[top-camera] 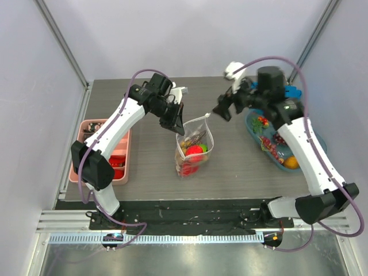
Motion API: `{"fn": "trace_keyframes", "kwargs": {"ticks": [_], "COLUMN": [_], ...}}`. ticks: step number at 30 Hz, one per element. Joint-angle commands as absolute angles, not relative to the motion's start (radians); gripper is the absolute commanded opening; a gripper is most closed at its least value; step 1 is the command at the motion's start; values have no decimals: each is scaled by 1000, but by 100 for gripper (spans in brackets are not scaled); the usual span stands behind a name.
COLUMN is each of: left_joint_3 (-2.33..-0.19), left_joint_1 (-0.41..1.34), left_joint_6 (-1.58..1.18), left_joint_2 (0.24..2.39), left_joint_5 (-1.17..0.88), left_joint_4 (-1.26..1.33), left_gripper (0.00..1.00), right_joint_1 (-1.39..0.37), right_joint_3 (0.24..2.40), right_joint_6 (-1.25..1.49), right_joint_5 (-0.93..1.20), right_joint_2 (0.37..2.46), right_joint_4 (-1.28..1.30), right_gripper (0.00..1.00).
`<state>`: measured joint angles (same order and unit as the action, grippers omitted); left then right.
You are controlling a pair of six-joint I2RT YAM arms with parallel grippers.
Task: Place the food in the zip-top bag and seal the zipper
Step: Place the fake fruit in the zipper food storage bag, then pick up the fake fruit from the bin.
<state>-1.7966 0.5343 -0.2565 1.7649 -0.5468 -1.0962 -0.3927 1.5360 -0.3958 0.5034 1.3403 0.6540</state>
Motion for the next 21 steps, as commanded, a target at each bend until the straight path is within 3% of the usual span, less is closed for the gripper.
{"fn": "trace_keyframes", "kwargs": {"ticks": [1,9,21], "left_joint_3": [-1836,-1827,-1829], "left_joint_1": [529,529,529], "left_joint_6": [-264,-259,-242], "left_joint_2": [1758,1755,1769], "left_joint_5": [-572,-581,-591], "left_joint_4": [-1077,-1069,-1077], "left_gripper": [1,1,1], "right_joint_1": [-169,276,334], "right_joint_3": [1583,1585,1554], "right_joint_6": [-445,-655,-1176], "right_joint_5": [462,252,43], "right_joint_2": [1360,1569,1817], "right_joint_4": [828,1026,966], "right_gripper": [97,92,99]}}
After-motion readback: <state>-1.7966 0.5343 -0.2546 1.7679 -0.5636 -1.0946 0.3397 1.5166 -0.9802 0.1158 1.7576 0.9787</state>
